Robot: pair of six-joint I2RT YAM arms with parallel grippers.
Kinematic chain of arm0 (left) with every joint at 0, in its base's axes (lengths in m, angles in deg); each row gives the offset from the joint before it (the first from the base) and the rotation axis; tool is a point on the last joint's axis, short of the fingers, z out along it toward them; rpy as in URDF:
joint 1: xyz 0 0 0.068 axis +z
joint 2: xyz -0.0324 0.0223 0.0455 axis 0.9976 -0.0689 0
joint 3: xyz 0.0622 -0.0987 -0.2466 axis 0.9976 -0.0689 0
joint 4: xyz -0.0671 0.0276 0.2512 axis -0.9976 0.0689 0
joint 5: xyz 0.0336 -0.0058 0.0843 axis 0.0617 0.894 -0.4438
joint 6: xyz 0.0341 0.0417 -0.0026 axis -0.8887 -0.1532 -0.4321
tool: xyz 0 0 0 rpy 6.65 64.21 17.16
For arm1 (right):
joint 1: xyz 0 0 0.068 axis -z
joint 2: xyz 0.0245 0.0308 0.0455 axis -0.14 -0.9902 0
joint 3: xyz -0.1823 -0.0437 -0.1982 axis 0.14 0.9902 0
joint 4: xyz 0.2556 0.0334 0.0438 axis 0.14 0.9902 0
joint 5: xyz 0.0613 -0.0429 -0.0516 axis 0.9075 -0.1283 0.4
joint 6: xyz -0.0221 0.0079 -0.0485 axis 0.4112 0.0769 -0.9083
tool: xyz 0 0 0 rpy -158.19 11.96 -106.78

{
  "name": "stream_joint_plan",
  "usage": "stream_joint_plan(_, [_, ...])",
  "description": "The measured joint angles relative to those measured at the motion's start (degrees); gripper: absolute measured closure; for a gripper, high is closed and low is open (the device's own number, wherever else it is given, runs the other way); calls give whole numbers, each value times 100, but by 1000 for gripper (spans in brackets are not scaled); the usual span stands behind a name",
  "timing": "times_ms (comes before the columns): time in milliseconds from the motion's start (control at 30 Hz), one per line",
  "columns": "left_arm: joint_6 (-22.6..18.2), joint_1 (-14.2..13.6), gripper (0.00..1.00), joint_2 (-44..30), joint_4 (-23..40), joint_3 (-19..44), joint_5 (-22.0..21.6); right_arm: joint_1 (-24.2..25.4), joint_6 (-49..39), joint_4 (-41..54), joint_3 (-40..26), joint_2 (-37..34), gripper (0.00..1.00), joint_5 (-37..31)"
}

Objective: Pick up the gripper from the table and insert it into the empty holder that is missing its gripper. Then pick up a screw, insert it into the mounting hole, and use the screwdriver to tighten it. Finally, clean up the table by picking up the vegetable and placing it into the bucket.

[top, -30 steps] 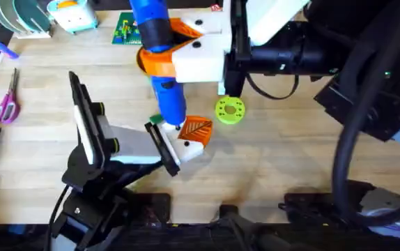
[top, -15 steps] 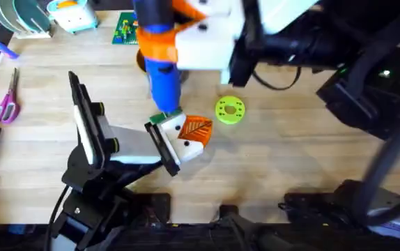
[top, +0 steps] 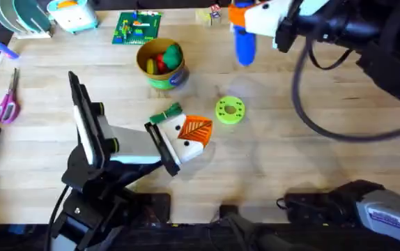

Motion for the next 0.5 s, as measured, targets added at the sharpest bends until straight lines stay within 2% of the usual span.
stream_joint_plan(200, [0, 1, 985, 0, -1, 0, -1, 683, -1852, 496, 0, -491, 976, -1343])
stream_joint_plan(367, [0, 1, 985, 0, -1, 0, 1, 798, -3125, 949, 0, -1037, 976, -2669])
stream_joint_plan(500, [0, 0, 985, 0, -1, 0, 1, 787, -3834, 1104, 1, -1812, 976, -3775])
